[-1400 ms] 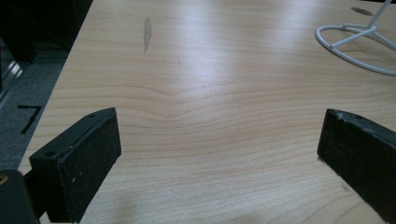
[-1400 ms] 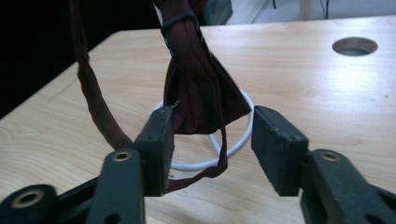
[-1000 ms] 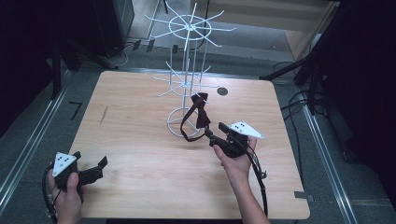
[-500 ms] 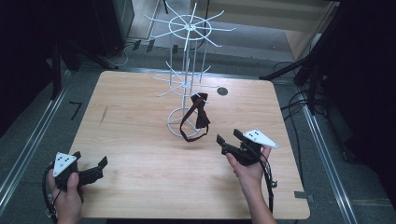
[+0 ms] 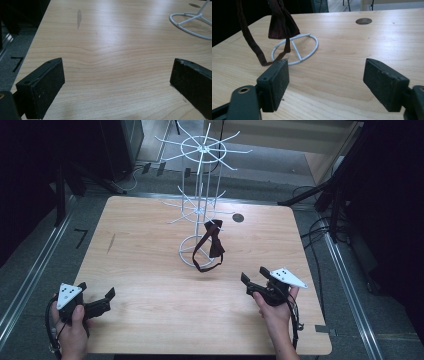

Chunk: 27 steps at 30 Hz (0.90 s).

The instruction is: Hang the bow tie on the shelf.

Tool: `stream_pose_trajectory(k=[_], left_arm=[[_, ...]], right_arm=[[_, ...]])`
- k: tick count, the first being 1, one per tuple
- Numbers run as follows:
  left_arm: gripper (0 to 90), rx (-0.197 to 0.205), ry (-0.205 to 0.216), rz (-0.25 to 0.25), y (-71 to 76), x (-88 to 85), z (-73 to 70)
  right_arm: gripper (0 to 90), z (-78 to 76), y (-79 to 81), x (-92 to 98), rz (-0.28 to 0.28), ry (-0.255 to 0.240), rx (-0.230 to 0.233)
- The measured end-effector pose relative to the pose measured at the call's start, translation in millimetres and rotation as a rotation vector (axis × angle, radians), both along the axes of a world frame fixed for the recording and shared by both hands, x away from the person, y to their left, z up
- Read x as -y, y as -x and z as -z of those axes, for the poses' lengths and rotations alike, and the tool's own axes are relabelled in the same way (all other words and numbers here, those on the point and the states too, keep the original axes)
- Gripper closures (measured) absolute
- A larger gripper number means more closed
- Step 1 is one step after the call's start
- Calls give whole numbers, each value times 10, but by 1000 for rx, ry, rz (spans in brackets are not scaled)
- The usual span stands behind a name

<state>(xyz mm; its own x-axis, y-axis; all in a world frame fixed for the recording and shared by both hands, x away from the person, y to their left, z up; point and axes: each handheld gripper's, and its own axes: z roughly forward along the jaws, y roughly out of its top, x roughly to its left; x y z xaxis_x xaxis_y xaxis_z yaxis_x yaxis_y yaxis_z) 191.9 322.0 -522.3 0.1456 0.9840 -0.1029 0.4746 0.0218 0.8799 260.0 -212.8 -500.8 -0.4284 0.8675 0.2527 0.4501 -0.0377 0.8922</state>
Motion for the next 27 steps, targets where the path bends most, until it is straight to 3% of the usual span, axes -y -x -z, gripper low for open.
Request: stream_pose_trajectory(k=[27], left_arm=[[2, -1, -1, -1, 0, 1, 0]], right_arm=[[166, 194, 140, 376, 50, 27, -36]])
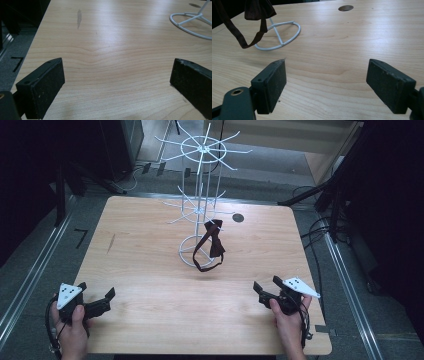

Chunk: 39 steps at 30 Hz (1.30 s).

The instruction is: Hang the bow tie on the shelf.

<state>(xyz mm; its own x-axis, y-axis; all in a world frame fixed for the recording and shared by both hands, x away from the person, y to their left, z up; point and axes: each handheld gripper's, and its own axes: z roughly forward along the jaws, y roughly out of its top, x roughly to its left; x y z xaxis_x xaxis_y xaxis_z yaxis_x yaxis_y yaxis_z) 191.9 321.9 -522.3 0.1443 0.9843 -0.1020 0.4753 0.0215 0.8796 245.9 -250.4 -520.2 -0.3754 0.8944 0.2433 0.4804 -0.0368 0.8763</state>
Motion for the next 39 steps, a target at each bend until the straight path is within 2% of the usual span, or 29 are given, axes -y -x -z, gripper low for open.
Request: stream_pose_trajectory(k=[15, 39], left_arm=[[1, 1, 0, 0, 0, -1, 0], [2, 2, 0, -1, 1, 0, 0]], right_arm=[[166, 59, 60, 184, 28, 5, -13], [172, 138, 221, 630, 104, 23, -39]])
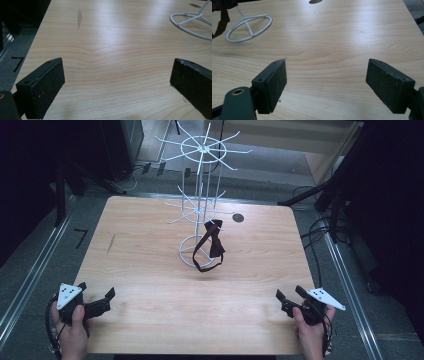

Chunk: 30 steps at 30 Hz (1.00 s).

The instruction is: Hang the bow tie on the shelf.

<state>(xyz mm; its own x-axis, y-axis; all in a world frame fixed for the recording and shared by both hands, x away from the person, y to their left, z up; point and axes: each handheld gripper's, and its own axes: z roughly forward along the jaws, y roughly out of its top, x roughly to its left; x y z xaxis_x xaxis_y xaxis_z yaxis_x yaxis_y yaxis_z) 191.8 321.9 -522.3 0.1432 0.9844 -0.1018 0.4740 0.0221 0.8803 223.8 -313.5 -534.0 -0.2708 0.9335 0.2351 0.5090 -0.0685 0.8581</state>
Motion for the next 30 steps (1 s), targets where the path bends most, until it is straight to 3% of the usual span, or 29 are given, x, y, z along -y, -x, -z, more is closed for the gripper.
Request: stream_pose_trajectory(k=[16, 30], left_arm=[[2, -4, 3, 5, 0, 1, 0], [2, -2, 3, 5, -1, 5, 1]], right_arm=[[172, 55, 76, 186, 25, 18, -9], [174, 69, 141, 358, 53, 1, -11]])
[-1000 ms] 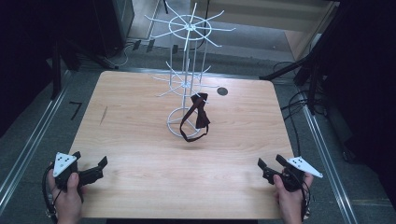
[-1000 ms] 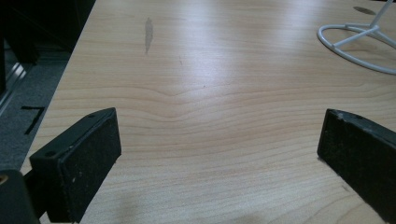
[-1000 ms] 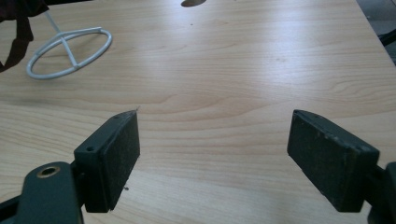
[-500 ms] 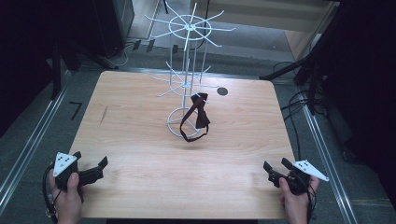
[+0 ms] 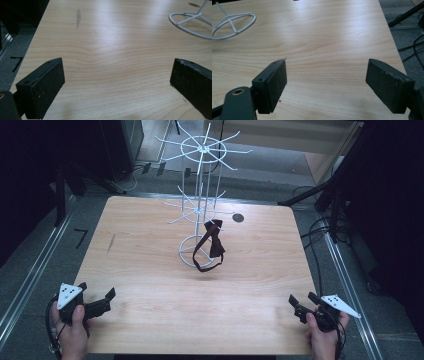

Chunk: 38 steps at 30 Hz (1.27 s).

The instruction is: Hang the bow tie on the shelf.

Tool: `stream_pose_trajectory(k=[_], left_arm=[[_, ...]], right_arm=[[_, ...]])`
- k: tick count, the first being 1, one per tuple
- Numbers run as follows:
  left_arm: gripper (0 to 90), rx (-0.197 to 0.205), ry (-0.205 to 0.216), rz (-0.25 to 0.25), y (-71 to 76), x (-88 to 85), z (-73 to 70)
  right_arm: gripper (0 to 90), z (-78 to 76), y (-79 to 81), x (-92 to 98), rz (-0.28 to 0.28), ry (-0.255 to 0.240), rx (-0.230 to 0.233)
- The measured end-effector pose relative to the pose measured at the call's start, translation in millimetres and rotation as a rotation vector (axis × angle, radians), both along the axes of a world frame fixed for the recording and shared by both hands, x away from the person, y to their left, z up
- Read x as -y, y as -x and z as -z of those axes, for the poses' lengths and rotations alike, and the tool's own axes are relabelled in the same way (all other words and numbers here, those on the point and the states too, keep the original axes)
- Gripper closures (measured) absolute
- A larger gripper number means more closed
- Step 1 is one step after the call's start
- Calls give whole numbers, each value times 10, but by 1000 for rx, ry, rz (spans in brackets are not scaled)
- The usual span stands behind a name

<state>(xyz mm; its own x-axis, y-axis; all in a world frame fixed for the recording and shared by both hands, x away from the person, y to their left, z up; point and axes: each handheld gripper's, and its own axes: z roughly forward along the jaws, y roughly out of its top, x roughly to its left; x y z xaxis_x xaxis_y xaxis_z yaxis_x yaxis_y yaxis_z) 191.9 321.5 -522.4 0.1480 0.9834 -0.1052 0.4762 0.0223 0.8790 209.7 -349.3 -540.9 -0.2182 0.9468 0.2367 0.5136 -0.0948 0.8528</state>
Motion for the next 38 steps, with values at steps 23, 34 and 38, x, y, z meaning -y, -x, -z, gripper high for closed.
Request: stream_pose_trajectory(k=[23, 34, 38], left_arm=[[2, 0, -3, 1, -1, 1, 0], [2, -2, -3, 1, -2, 1, 0], [2, -3, -4, -1, -3, 6, 1]], right_arm=[[177, 73, 139, 296, 62, -5, -24], [175, 103, 150, 238, 40, 67, -33], [176, 103, 154, 240, 41, 61, -31]])
